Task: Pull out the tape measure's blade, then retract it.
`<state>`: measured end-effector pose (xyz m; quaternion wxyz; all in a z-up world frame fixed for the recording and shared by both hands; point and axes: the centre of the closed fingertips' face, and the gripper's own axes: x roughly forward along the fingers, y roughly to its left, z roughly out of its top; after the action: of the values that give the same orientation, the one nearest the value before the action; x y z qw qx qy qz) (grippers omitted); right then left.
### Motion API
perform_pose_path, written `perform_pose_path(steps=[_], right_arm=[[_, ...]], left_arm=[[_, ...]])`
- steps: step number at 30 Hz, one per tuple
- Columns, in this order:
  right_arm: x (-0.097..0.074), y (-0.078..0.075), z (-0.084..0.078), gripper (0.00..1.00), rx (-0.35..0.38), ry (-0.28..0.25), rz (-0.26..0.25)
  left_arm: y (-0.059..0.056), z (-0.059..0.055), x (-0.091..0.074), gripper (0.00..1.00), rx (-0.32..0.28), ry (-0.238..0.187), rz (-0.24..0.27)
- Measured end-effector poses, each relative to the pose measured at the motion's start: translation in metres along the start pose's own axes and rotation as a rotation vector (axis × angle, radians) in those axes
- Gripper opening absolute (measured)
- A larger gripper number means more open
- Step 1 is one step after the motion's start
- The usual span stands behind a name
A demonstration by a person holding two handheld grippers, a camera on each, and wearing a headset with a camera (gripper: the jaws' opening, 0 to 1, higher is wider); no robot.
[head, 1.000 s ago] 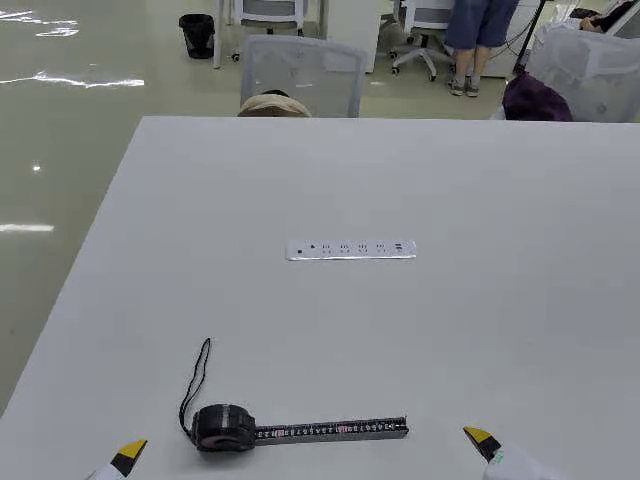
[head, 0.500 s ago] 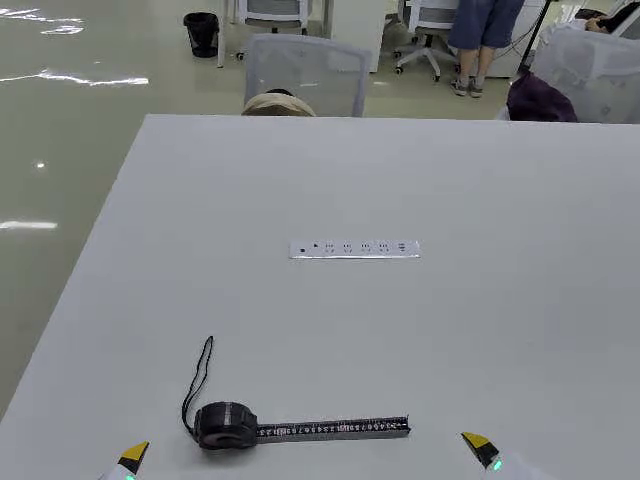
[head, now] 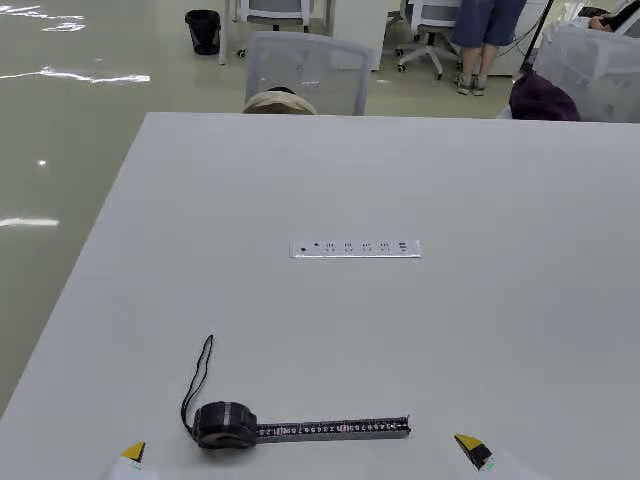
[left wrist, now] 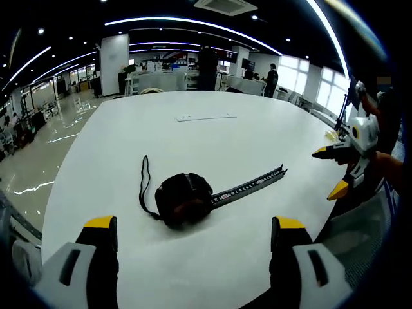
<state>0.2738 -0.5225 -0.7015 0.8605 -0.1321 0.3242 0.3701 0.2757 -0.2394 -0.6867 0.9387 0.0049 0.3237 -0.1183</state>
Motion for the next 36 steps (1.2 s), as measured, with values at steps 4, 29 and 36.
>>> perform_pose_path(steps=[4,29,36], right_arm=[[0.002,0.001,0.000,0.93,-0.008,0.000,0.012],[0.020,-0.014,0.007,0.74,-0.087,-0.049,0.119],[0.028,-0.020,0.003,0.65,-0.161,-0.030,0.177]], left_arm=[[0.003,0.002,0.004,0.99,-0.016,-0.008,0.038],[0.007,0.011,0.030,0.97,-0.085,-0.045,0.169],[0.007,0.011,0.039,0.93,-0.109,-0.046,0.191]])
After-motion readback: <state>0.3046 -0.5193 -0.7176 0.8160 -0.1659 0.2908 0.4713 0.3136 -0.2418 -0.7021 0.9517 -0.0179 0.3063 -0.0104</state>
